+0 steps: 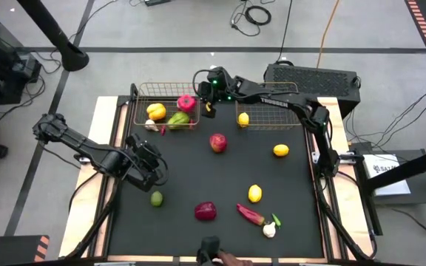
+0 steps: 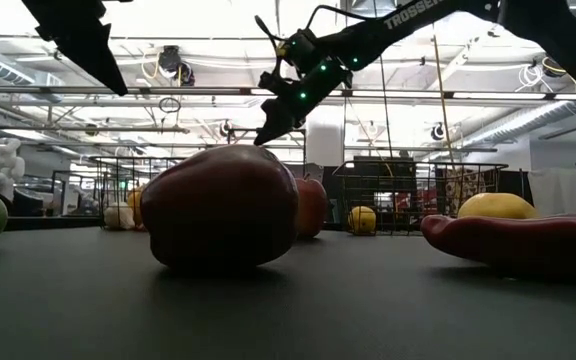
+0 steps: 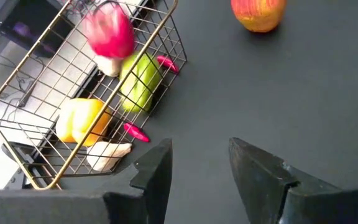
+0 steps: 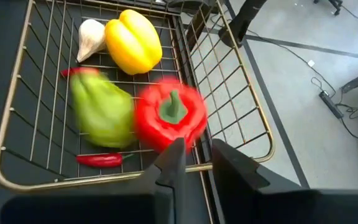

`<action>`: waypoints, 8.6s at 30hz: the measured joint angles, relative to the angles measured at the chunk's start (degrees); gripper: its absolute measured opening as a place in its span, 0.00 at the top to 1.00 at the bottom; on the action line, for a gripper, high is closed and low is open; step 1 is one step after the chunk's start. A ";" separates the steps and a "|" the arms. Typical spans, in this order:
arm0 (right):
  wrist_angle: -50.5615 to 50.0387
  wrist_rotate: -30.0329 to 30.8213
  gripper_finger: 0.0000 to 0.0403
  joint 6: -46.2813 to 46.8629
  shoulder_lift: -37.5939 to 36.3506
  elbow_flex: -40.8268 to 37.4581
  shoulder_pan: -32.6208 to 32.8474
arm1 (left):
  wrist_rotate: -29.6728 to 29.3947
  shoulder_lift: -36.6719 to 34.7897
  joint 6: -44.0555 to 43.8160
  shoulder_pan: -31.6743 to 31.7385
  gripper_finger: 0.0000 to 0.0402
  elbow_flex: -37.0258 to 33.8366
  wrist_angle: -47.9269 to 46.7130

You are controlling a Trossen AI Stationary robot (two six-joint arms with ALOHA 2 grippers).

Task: Sort produce into baskets
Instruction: Put the red bell pepper into the left wire basket, then put the green chili pepper into the left wire basket, then put the red chili pepper into the left wire basket

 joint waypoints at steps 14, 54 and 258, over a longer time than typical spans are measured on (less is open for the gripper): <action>-7.71 0.86 0.67 5.30 -5.78 0.09 5.29 | 1.62 0.00 -3.76 0.00 0.59 -1.44 0.03; -17.33 2.73 0.67 55.12 -54.07 -57.24 48.43 | 9.57 0.35 4.52 2.25 0.59 -15.56 38.86; -16.41 2.65 0.58 25.75 -36.71 -42.01 29.17 | -1.45 9.61 11.94 1.66 0.59 -0.87 33.52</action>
